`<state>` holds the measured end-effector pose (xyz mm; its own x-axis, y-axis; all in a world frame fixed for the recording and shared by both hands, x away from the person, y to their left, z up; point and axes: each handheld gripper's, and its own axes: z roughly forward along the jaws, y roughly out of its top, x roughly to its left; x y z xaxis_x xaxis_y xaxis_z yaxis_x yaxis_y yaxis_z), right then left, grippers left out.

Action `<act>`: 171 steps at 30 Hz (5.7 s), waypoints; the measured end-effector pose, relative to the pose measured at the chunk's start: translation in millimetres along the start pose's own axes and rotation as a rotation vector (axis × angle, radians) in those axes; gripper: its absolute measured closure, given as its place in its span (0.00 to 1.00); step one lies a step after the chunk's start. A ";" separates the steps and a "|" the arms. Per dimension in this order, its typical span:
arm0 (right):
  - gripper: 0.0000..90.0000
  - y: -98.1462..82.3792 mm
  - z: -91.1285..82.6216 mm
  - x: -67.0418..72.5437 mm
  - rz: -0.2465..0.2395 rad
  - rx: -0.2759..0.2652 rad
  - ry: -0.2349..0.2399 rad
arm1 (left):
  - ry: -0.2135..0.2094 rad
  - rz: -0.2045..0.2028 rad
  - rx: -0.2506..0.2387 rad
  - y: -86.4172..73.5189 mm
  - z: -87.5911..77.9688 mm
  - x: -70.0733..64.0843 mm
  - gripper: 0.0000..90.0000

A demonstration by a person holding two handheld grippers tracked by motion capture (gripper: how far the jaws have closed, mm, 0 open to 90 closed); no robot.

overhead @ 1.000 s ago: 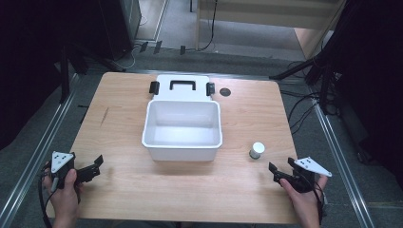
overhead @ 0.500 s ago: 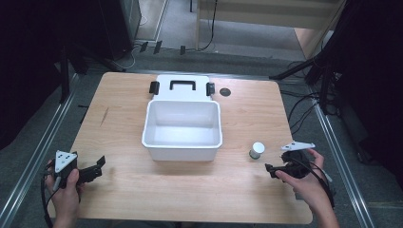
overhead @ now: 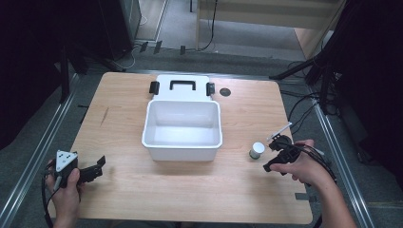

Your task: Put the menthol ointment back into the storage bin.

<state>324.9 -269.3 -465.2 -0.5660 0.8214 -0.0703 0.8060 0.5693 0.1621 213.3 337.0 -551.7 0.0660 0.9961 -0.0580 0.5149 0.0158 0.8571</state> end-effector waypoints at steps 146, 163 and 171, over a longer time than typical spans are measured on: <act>0.58 182.3 -116.1 67.6 -0.183 0.015 0.121 | -0.025 -0.011 0.018 1.1 2.3 1.6 0.01; 0.58 198.8 -114.9 90.4 -0.256 0.004 0.138 | -0.027 -0.012 0.020 1.2 2.2 2.2 0.01; 0.58 202.1 -110.1 98.6 -0.341 -0.005 0.137 | -0.027 -0.013 0.021 1.2 2.1 2.2 0.01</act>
<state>412.9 -77.2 -331.1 -0.8201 0.5721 0.0109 0.5665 0.8090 0.1568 215.8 339.0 -551.9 0.0822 0.9931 -0.0833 0.5334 0.0267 0.8454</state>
